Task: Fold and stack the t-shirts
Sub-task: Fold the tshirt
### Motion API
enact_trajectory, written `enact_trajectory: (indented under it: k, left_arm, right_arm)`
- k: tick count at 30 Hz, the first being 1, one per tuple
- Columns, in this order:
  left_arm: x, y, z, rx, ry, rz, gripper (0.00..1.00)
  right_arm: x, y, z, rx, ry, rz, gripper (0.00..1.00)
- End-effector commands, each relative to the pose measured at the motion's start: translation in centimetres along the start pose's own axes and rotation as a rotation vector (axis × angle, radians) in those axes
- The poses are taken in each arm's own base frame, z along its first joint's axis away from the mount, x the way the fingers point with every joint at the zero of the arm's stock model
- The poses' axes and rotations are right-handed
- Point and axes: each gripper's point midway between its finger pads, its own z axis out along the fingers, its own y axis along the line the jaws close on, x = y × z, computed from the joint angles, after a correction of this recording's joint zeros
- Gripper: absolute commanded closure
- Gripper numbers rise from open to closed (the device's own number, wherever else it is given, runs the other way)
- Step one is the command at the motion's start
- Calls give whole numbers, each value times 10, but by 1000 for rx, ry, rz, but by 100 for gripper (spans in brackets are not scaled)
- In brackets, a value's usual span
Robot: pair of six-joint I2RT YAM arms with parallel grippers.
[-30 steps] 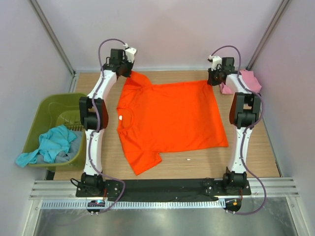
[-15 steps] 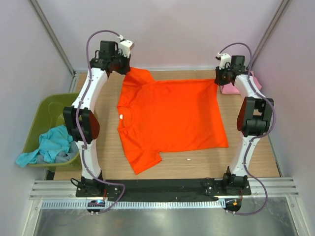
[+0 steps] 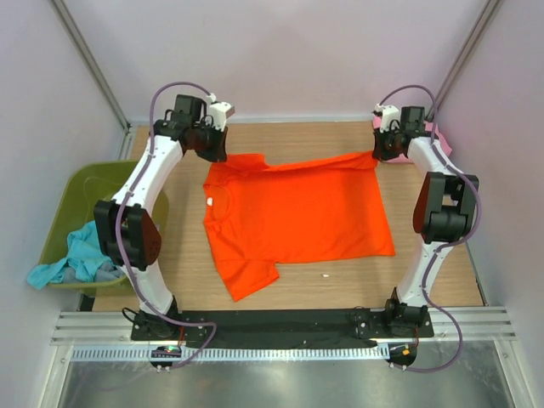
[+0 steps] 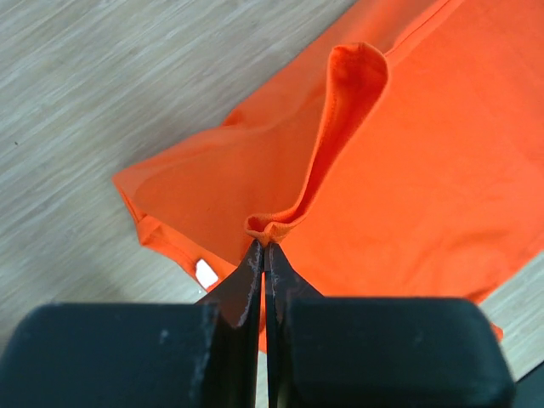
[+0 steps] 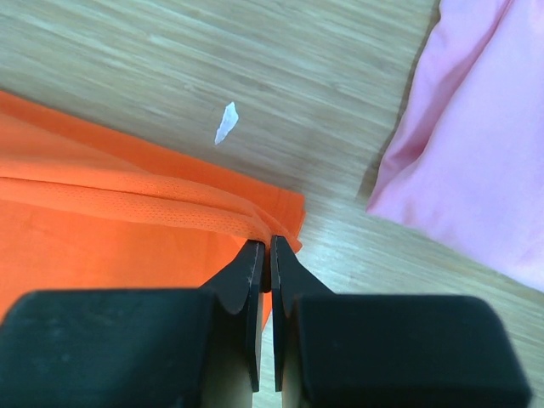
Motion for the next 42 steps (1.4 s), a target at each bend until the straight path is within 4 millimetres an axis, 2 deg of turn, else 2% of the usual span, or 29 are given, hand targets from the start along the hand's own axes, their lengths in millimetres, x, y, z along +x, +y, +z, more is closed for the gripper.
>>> enact_trajectory:
  k: [1,8,12,18,19,24,28,29,31,32,34,36,37,38,39,40,42]
  left_arm:
    - [-14,-16,-37,4,-73,17,100]
    - [13,-30,-46,32,-23,-9,100]
    - [41,-36,-44,40,38,-31,100]
    - [65,-41,-47,47,85,-54,100]
    - [74,-43,-44,54,106,-61,100]
    - [93,-44,-39,57,142,-67,100]
    - [110,-43,-34,52,178,-75,100]
    - [121,-44,-31,57,203,-85,100]
    - [126,-43,-26,56,212,-95,100]
    - [135,-43,-22,57,234,-107,100]
    - [141,-38,-16,40,251,-115,100]
    - [145,-35,-13,29,270,-116,87]
    - [148,-35,-12,29,286,-116,81]
    - [147,-34,-13,26,288,-118,65]
    - [140,-34,-17,32,273,-116,59]
    - [133,-35,-22,34,247,-114,44]
    - [114,-30,-27,19,175,-117,39]
  right_arm:
    - [-23,-1,-31,18,-69,-45,99]
    - [-8,7,-37,-12,-34,-41,99]
    - [-1,9,-40,-14,-16,-53,99]
    - [11,17,-46,-36,8,-55,99]
    - [17,20,-46,-43,21,-50,99]
    - [35,32,-54,-70,50,-41,99]
    - [58,44,-58,-93,93,-24,99]
    - [61,46,-60,-98,97,-23,99]
    - [72,52,-62,-114,117,-21,99]
    - [75,53,-62,-114,122,-20,98]
    - [80,56,-64,-122,135,-21,90]
    - [86,61,-68,-151,166,-26,77]
    - [82,63,-72,-168,165,-42,68]
    - [84,66,-78,-181,187,-39,63]
    - [77,65,-83,-177,175,-48,57]
    - [69,65,-90,-173,157,-63,55]
    - [52,63,-98,-158,112,-76,52]
